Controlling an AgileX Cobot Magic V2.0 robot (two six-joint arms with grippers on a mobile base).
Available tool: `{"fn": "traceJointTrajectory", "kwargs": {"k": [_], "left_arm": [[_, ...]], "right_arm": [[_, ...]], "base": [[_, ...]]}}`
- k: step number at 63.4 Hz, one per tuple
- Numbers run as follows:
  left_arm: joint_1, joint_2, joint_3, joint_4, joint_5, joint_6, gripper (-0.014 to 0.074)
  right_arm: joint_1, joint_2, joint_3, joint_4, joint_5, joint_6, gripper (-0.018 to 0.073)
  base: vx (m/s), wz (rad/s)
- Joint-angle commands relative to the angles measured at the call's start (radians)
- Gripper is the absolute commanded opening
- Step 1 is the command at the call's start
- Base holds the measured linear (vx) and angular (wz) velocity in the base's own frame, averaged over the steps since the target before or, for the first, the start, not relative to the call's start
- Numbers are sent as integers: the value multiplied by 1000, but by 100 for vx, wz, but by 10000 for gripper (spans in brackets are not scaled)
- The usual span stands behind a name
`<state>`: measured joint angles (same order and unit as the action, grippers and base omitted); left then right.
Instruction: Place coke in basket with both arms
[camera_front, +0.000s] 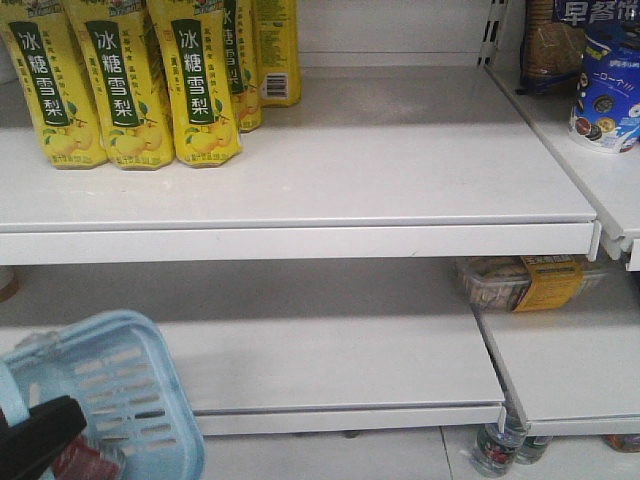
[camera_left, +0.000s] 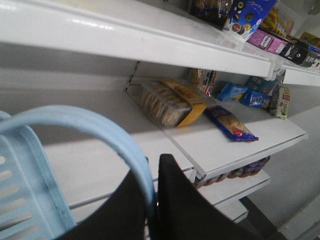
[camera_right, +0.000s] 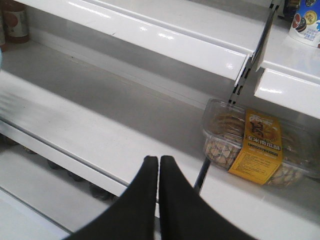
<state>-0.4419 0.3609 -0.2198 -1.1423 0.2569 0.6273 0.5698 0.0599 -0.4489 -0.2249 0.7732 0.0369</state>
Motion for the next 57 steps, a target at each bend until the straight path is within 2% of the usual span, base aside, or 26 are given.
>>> {"fn": "traceJointTrajectory", "kwargs": {"k": [1, 12, 15, 20, 25, 33, 47, 57], "left_arm": [[-2, -33, -17, 178, -19, -200, -6], [-2, -84, -16, 540, 81, -553, -6], [-2, -96, -15, 614, 106, -627, -6], [-2, -114, -15, 697, 135, -720, -6], [-2, -137, -15, 748, 149, -752, -6], [-2, -178, -7, 766, 139, -747, -6], [-2, -259, 157, 913, -129, -750, -6], [-2, -325, 263, 1011, -183, -750, -6]], "right_arm": [[-1, 15, -23, -18, -75, -4, -5], [-1, 15, -23, -18, -75, -4, -5], [-1, 15, -23, -18, -75, -4, -5], [-1, 15, -23, -18, -75, -4, -5], [-1, 15, -23, -17, -75, -4, -5], [-1, 15, -23, -17, -75, -4, -5], [-1, 15, -23, -17, -75, -4, -5], [-1, 15, -23, -17, -75, -4, -5]], "base": [[0, 0], [0, 0], [0, 0], [0, 0], [0, 0], [0, 0], [0, 0], [0, 0]]}}
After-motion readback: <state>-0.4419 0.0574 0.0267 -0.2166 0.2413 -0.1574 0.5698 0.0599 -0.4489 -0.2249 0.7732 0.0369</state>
